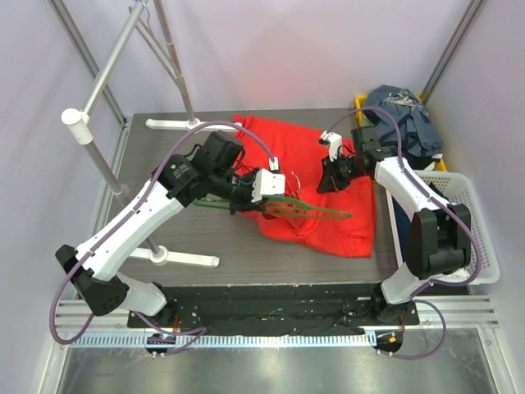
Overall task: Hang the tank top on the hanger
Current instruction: Hang the tank top on the hanger.
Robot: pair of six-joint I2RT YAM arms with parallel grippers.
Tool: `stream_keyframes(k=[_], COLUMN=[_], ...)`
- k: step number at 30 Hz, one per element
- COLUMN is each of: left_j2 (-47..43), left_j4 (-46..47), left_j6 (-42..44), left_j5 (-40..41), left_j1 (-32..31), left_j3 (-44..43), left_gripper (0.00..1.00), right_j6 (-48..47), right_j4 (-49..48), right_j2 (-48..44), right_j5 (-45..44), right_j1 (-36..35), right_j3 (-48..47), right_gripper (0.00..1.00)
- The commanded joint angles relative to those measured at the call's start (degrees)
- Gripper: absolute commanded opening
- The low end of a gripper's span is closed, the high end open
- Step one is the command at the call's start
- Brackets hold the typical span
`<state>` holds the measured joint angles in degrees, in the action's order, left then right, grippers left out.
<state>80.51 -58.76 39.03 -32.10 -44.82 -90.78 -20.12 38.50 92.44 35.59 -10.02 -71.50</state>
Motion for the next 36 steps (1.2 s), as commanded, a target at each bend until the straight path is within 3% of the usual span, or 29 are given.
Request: stream_keyframes(k=[1, 10, 20, 36], left_j2=[-1.8, -2.2, -3.4, -4.0], left_j4=[1.4, 4.5, 12.1, 12.4], left_j6=[-3.0, -7.0, -11.8, -13.5], left_j5=[1.2, 8.7, 21.2, 18.5], left_j1=[0.7, 1.3, 2.4, 3.1], left_j3=[-5.3, -8.4, -3.4, -3.2], left_gripper=[0.0, 0.0, 0.0, 0.0], right_j6=[-1.9, -1.0, -1.2, 3.0], right_j4=[1.6, 2.5, 2.7, -3.6], right_j2=[-3.6, -6.7, -15.1, -18.1], right_j5=[3.7, 8.5, 12.0, 11.6], right_j1=[1.1, 7.3, 14.4, 18.0], right_j3=[-1.7, -1.4, 0.2, 1.8], right_gripper=[0.01, 0.01, 0.01, 0.01])
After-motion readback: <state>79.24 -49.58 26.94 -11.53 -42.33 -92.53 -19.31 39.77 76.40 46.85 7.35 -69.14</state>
